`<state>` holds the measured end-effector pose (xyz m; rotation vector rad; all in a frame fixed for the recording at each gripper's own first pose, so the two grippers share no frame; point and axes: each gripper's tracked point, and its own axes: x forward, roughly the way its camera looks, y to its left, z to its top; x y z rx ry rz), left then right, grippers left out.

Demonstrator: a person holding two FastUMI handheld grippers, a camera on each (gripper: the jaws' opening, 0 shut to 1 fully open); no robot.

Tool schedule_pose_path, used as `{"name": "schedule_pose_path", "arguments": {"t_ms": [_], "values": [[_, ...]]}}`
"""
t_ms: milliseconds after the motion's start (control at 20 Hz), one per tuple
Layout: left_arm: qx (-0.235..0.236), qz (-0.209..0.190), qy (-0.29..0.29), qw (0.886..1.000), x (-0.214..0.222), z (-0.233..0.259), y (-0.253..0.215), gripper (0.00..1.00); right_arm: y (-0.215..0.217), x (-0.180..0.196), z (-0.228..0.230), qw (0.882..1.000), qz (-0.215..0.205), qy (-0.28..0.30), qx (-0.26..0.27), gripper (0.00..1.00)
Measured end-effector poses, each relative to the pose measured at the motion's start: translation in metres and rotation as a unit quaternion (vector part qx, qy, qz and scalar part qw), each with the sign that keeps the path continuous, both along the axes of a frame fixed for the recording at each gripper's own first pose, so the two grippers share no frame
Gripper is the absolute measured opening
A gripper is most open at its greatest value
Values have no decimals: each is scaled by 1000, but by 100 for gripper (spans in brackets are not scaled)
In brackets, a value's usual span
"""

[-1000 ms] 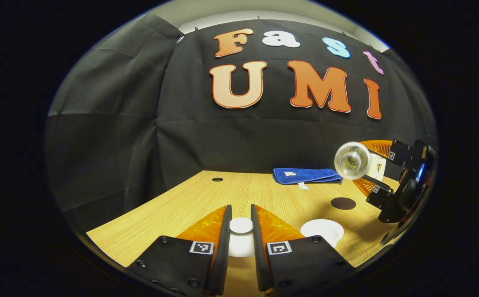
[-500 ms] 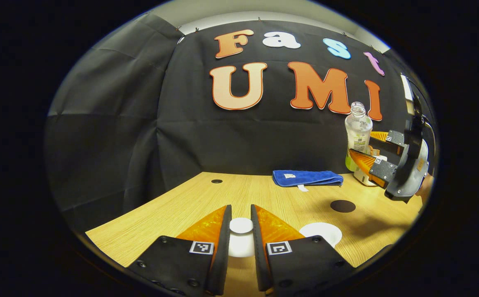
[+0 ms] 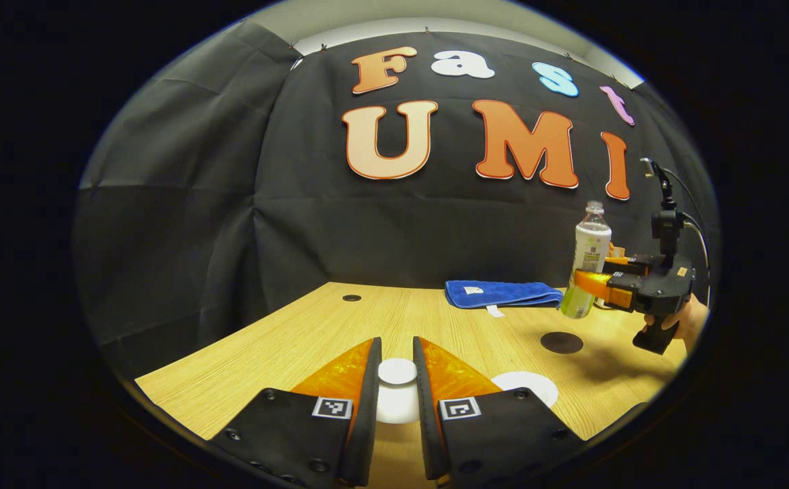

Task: Open the teacup lid with one hand, grasp the water bottle and pour water into the teacup with the other hand; after pouring, place the water bottle on the coaster and then close the teacup lid.

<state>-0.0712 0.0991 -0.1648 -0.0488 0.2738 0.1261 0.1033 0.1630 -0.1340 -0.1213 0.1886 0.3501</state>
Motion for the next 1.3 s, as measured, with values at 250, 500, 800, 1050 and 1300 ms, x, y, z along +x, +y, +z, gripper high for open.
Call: {"name": "schedule_pose_path", "arguments": {"t_ms": [250,500,800,1050,1300], "values": [[-9,-12,2,1000,9,0,-18,33,1,-2,-34,997,-4,70,29,63],[-9,-30,2,1000,21,3,-36,33,0,-2,-56,993,-6,111,44,60],[-18,-55,5,998,27,4,-59,33,1,-1,-64,992,-1,115,46,63],[-20,-85,21,996,29,-16,-88,33,-1,-2,-62,994,-7,105,27,67],[-42,-113,30,992,29,-33,-116,33,-7,-9,-52,996,-13,84,17,87]]}}
